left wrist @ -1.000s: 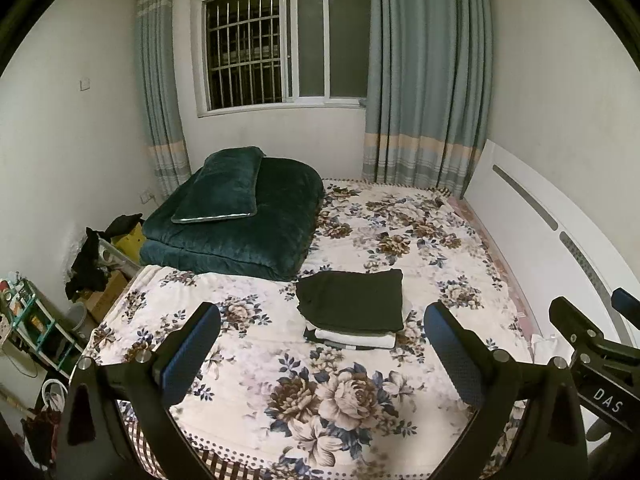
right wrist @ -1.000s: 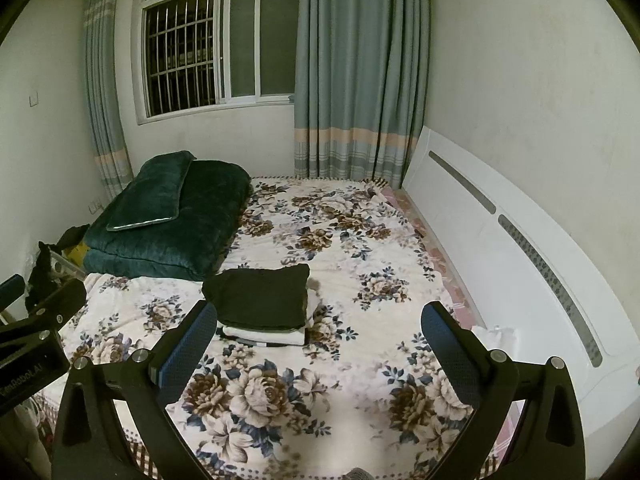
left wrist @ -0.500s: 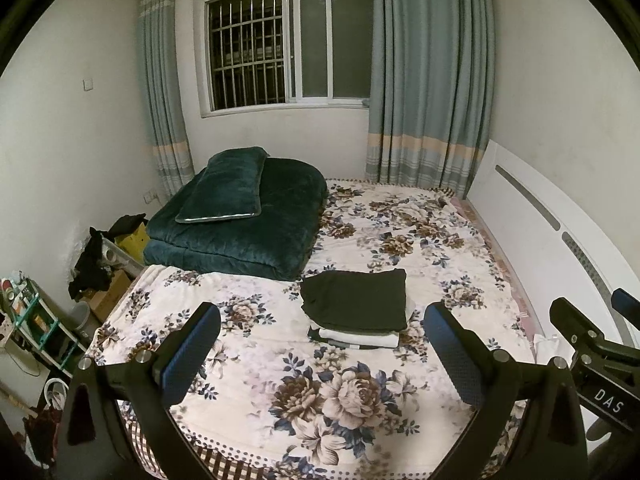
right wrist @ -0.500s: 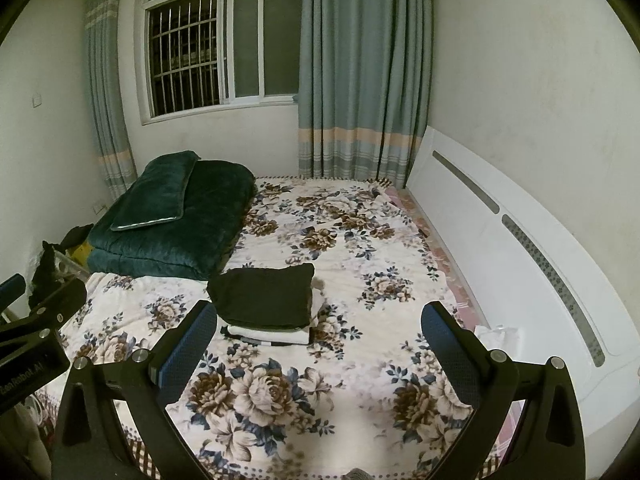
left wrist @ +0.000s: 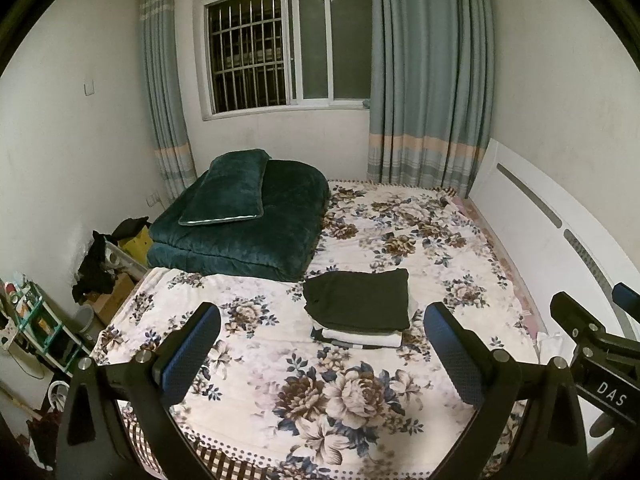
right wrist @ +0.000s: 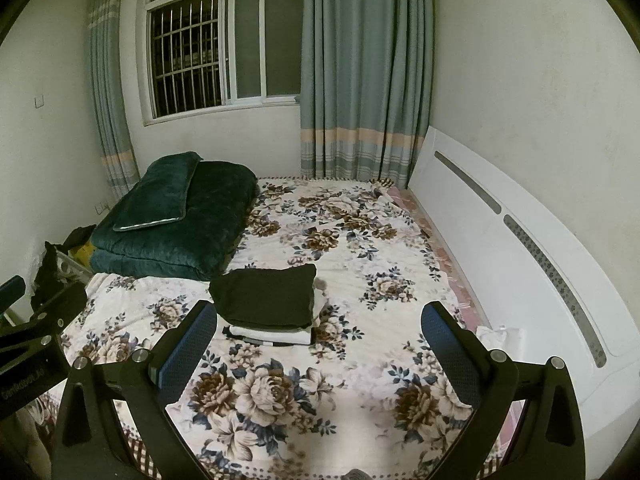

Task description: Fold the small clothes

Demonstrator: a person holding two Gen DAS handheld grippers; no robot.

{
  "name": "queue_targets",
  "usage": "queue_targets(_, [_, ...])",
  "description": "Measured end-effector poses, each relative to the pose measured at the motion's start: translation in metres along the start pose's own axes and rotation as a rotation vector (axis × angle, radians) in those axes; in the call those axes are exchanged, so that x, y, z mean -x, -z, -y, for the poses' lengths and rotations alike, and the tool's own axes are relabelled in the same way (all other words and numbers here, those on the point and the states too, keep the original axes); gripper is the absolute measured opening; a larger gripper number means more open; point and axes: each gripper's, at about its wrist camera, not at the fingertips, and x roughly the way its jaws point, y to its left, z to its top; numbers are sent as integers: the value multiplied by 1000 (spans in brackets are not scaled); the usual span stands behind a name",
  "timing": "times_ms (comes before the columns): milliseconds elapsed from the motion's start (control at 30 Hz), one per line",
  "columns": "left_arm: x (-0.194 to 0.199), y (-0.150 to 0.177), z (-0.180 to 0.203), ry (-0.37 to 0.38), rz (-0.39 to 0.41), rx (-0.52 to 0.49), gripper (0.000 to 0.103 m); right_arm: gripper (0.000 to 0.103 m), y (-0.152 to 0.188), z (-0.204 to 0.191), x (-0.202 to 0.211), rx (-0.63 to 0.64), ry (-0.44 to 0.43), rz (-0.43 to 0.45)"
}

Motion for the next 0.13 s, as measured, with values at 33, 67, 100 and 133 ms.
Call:
queue_targets(33, [1,0,-1,-1,3,0,103,103,0,0,0,-1,0,0])
queue_targets(67, [1,0,-3,-2,7,-1,103,103,0,0,0,-1,-1,-1])
queue_targets(100, [1,-1,-5,-2,7,-2,103,103,1,0,0,0,1,0])
queue_targets(133, [1,-1,-7,0,6,0,103,103,1,0,1,-1,2,0])
